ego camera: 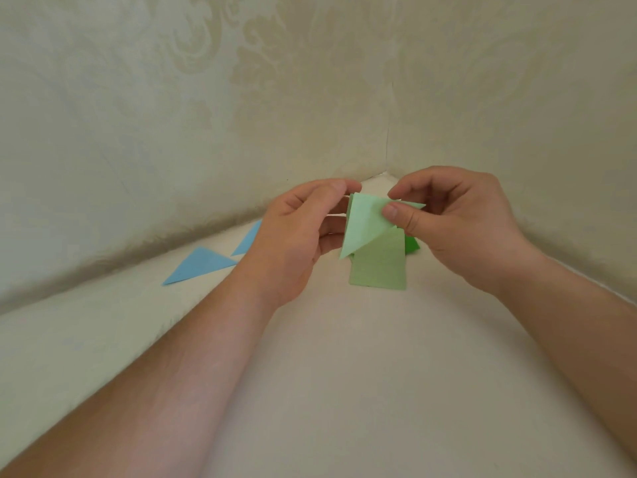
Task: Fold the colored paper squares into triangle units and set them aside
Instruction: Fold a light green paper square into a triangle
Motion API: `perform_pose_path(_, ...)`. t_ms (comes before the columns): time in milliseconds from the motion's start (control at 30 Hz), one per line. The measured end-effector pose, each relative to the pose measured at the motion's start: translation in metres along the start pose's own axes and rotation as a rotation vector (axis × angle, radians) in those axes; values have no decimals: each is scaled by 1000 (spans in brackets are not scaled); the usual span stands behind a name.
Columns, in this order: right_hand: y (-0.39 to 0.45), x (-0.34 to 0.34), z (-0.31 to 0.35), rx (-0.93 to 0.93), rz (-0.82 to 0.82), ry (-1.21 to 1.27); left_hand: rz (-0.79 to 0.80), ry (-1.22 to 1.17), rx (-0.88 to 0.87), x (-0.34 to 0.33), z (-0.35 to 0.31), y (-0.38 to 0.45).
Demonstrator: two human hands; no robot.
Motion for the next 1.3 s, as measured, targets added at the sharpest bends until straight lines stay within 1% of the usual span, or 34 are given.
perform_pose_path(200,-1,0,0,-10,0,46,-27,102,-97,2,2,1)
perform_pose_path(300,-1,1,2,-15,-16,73,-38,89,-96,5,2,2)
perform_pose_path(433,0,3,4,-15,-46,41,-44,62,-86,6,3,3)
perform_pose_path(633,1,4,2,-69,-14,49,-68,61,-66,8,3,4)
perform_pose_path(833,2,9,2,-97,-76,28,-55,116,-56,6,2,3)
perform_pose_path(900,2,8,1,-123,-85,79,-67,173,-53,8,1,4)
perform_pose_path(967,2,5,-2,-172,-61,184,-86,175,-45,9,1,4)
perform_pose_path(1033,1,-1,-5,-248,22,286,-94,116,-26,8,2,4)
perform_pose_path(1133,-5,-14,-7,-304,189,276,-79,35,7,4,6,4)
perform_pose_path(1167,-6,-17,-8,-310,215,264,-72,13,16,2,8,4)
perform_pose_path(1300,-5,-15,-8,-318,189,274,-55,-39,49,0,11,3)
Point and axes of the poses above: each hand's wrist, its own y-axis towards the middle knuckle, its own x-axis out of the back of the hand, z = x × y, the point moved 4 cm from there along y, towards the middle knuckle, and after that the axes turned 7 degrees about z, right-handed, at the moved point
